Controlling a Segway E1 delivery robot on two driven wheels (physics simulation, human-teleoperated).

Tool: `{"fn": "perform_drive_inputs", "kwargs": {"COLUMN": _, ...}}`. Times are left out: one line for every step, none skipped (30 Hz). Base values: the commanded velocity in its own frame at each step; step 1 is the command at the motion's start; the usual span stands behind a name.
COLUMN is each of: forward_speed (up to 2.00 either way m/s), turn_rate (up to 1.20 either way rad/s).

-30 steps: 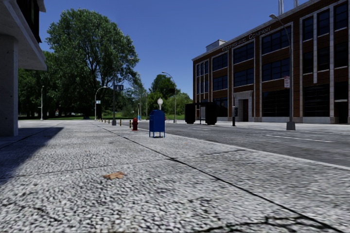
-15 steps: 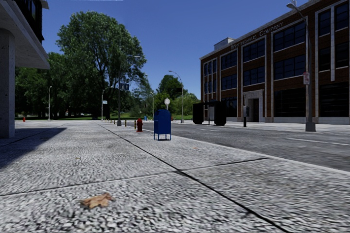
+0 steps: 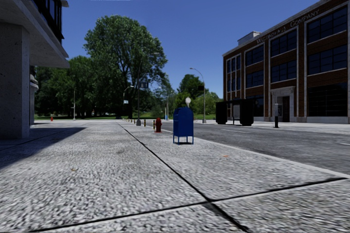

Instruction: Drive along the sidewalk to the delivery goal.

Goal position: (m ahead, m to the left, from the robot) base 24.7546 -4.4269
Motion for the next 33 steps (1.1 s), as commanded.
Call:
{"fn": "perform_drive_inputs", "kwargs": {"forward_speed": 2.00, "turn_rate": 0.39}}
{"fn": "perform_drive_inputs", "kwargs": {"forward_speed": 2.00, "turn_rate": 0.39}}
{"fn": "perform_drive_inputs", "kwargs": {"forward_speed": 2.00, "turn_rate": 0.39}}
{"fn": "perform_drive_inputs", "kwargs": {"forward_speed": 2.00, "turn_rate": 0.39}}
{"fn": "perform_drive_inputs", "kwargs": {"forward_speed": 2.00, "turn_rate": 0.39}}
{"fn": "perform_drive_inputs", "kwargs": {"forward_speed": 2.00, "turn_rate": 0.39}}
{"fn": "perform_drive_inputs", "kwargs": {"forward_speed": 2.00, "turn_rate": 0.39}}
{"fn": "perform_drive_inputs", "kwargs": {"forward_speed": 2.00, "turn_rate": 0.39}}
{"fn": "perform_drive_inputs", "kwargs": {"forward_speed": 2.00, "turn_rate": 0.39}}
{"fn": "perform_drive_inputs", "kwargs": {"forward_speed": 2.00, "turn_rate": 0.39}}
{"fn": "perform_drive_inputs", "kwargs": {"forward_speed": 2.00, "turn_rate": 0.39}}
{"fn": "perform_drive_inputs", "kwargs": {"forward_speed": 2.00, "turn_rate": 0.39}}
{"fn": "perform_drive_inputs", "kwargs": {"forward_speed": 2.00, "turn_rate": 0.39}}
{"fn": "perform_drive_inputs", "kwargs": {"forward_speed": 2.00, "turn_rate": 0.39}}
{"fn": "perform_drive_inputs", "kwargs": {"forward_speed": 2.00, "turn_rate": 0.39}}
{"fn": "perform_drive_inputs", "kwargs": {"forward_speed": 2.00, "turn_rate": 0.39}}
{"fn": "perform_drive_inputs", "kwargs": {"forward_speed": 2.00, "turn_rate": 0.39}}
{"fn": "perform_drive_inputs", "kwargs": {"forward_speed": 2.00, "turn_rate": 0.39}}
{"fn": "perform_drive_inputs", "kwargs": {"forward_speed": 2.00, "turn_rate": 0.39}}
{"fn": "perform_drive_inputs", "kwargs": {"forward_speed": 2.00, "turn_rate": 0.39}}
{"fn": "perform_drive_inputs", "kwargs": {"forward_speed": 2.00, "turn_rate": 0.39}}
{"fn": "perform_drive_inputs", "kwargs": {"forward_speed": 2.00, "turn_rate": 0.39}}
{"fn": "perform_drive_inputs", "kwargs": {"forward_speed": 2.00, "turn_rate": 0.39}}
{"fn": "perform_drive_inputs", "kwargs": {"forward_speed": 2.00, "turn_rate": 0.39}}
{"fn": "perform_drive_inputs", "kwargs": {"forward_speed": 2.00, "turn_rate": 0.39}}
{"fn": "perform_drive_inputs", "kwargs": {"forward_speed": 2.00, "turn_rate": 0.39}}
{"fn": "perform_drive_inputs", "kwargs": {"forward_speed": 2.00, "turn_rate": 0.39}}
{"fn": "perform_drive_inputs", "kwargs": {"forward_speed": 2.00, "turn_rate": 0.39}}
{"fn": "perform_drive_inputs", "kwargs": {"forward_speed": 2.00, "turn_rate": 0.39}}
{"fn": "perform_drive_inputs", "kwargs": {"forward_speed": 2.00, "turn_rate": 0.39}}
{"fn": "perform_drive_inputs", "kwargs": {"forward_speed": 2.00, "turn_rate": 0.39}}
{"fn": "perform_drive_inputs", "kwargs": {"forward_speed": 2.00, "turn_rate": 0.39}}
{"fn": "perform_drive_inputs", "kwargs": {"forward_speed": 2.00, "turn_rate": 0.39}}
